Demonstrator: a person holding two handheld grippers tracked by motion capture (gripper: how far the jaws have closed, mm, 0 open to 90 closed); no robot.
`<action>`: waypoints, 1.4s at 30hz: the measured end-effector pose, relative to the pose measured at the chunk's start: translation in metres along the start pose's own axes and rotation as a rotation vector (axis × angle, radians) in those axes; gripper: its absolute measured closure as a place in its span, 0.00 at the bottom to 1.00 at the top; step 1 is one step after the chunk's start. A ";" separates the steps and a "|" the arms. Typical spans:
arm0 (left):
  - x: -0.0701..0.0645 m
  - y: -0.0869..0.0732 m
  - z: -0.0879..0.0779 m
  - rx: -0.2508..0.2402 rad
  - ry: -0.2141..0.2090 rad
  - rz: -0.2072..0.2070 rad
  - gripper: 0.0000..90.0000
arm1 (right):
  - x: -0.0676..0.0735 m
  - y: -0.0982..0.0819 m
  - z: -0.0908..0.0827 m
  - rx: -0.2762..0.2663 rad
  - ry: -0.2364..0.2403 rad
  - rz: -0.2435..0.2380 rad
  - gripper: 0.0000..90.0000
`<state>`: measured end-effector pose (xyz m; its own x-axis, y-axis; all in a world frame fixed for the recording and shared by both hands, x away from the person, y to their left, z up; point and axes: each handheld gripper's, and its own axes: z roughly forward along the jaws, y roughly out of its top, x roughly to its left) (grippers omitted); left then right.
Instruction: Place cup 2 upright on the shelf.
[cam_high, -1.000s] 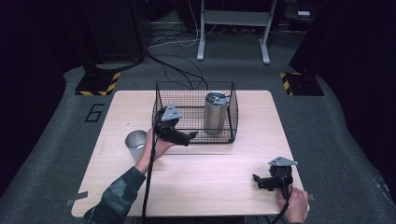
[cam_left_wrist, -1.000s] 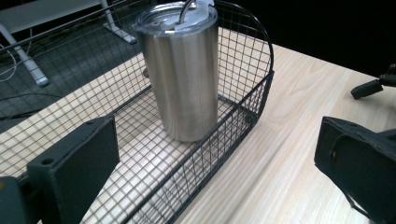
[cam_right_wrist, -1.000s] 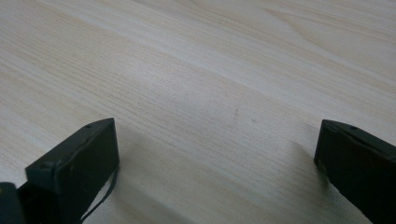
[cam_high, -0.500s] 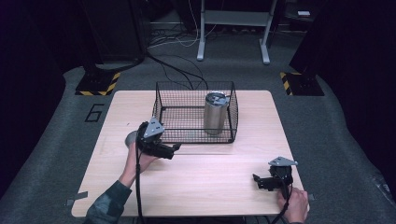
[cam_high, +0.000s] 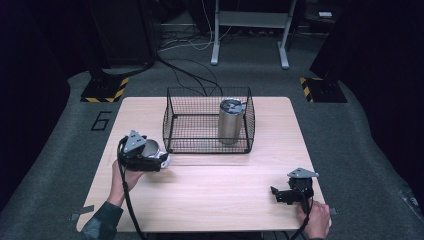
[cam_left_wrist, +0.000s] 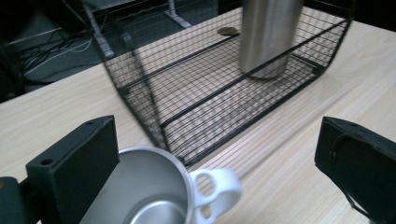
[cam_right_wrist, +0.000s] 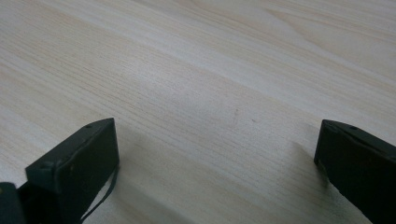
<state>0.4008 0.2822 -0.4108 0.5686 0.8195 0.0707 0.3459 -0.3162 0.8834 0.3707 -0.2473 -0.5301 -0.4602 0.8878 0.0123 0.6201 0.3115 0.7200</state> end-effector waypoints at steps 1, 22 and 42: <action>0.005 -0.004 -0.001 0.006 0.015 -0.017 0.00 | 0.000 0.000 0.000 0.000 0.000 -0.001 0.00; 0.033 -0.041 0.025 0.010 0.076 -0.168 0.00 | 0.000 0.000 0.000 0.002 0.001 -0.001 0.00; 0.035 -0.048 0.035 0.017 0.079 -0.197 0.06 | 0.000 0.000 0.000 0.001 0.000 -0.001 0.00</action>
<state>0.4304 0.3094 -0.4667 0.4287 0.9011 -0.0659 0.4577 -0.1537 0.8757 0.3707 -0.2474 -0.5300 -0.4611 0.8873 0.0116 0.6205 0.3131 0.7190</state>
